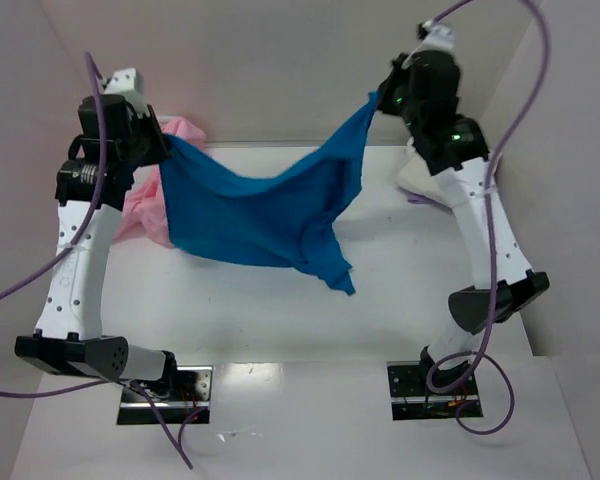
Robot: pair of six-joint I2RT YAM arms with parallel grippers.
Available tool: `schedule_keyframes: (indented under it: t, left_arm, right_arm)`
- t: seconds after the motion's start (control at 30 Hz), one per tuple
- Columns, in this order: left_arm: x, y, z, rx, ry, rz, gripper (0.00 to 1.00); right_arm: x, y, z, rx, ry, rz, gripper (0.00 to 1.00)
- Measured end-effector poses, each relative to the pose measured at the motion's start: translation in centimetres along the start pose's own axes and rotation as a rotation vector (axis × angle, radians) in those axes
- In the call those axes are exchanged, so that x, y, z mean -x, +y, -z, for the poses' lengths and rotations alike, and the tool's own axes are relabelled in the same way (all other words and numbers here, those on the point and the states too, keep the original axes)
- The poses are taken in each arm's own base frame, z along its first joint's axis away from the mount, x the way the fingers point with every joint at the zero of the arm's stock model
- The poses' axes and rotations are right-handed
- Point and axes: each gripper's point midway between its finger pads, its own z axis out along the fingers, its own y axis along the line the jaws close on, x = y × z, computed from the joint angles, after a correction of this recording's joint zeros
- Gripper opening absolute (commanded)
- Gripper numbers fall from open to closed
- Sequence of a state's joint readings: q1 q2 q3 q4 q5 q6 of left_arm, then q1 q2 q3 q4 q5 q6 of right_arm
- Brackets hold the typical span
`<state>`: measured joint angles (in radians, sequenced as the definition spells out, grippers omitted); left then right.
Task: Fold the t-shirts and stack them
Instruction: Flatten out the tshirt
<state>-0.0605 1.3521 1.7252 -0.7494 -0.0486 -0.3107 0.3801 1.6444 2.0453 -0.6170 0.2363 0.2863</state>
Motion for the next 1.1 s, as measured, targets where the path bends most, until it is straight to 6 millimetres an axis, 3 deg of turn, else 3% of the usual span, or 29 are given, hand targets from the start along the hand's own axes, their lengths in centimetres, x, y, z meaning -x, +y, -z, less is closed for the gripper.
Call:
schedule_keyframes:
  t: [0.07,0.17,0.27,0.37,0.47,0.6,0.77,0.93,0.97,1.0,1.07,1.1]
  left_arm:
    - [4.0,-0.1,0.5,0.007,-0.116,0.010,0.00]
    - [7.1,-0.2,2.5,0.012,-0.221,0.024,0.00]
    - [8.9,-0.3,4.1,0.006,-0.295,0.036,0.00]
    - [9.8,-0.6,5.3,-0.010,-0.339,0.055,0.00]
    - [10.1,-1.1,6.1,-0.039,-0.366,0.061,0.00]
    - [9.1,-2.3,7.9,-0.121,-0.382,0.094,0.00]
    - [6.6,-4.0,9.9,-0.245,-0.360,0.155,0.00]
    - [1.1,-4.6,9.3,-0.315,-0.229,0.191,0.00]
    - [-0.5,-4.6,8.7,-0.324,-0.184,0.197,0.00]
    - [-4.1,-4.5,7.3,-0.331,-0.092,0.222,0.00]
    - [-6.8,-4.1,6.5,-0.319,-0.015,0.236,0.00]
    - [-9.3,-3.8,5.8,-0.315,0.041,0.244,0.00]
  right_arm:
    - [5.7,-1.6,1.4,-0.029,-0.137,-0.031,0.00]
    - [12.2,-3.3,5.5,-0.062,-0.314,-0.060,0.00]
    - [15.3,-2.8,9.9,-0.036,-0.411,-0.072,0.00]
    - [16.9,-2.8,13.8,-0.013,-0.481,-0.085,0.00]
    - [16.6,-3.1,15.0,-0.012,-0.493,-0.086,0.00]
    - [15.1,-3.6,15.1,-0.021,-0.464,-0.077,0.00]
    - [11.8,-4.5,14.7,-0.039,-0.392,-0.061,0.00]
    - [7.7,-5.6,15.7,-0.039,-0.327,-0.055,0.00]
    - [7.0,-5.7,15.8,-0.036,-0.315,-0.054,0.00]
    - [5.9,-5.9,15.6,-0.038,-0.297,-0.055,0.00]
    - [4.2,-6.3,15.2,-0.044,-0.260,-0.055,0.00]
    - [3.6,-6.3,14.7,-0.044,-0.250,-0.053,0.00]
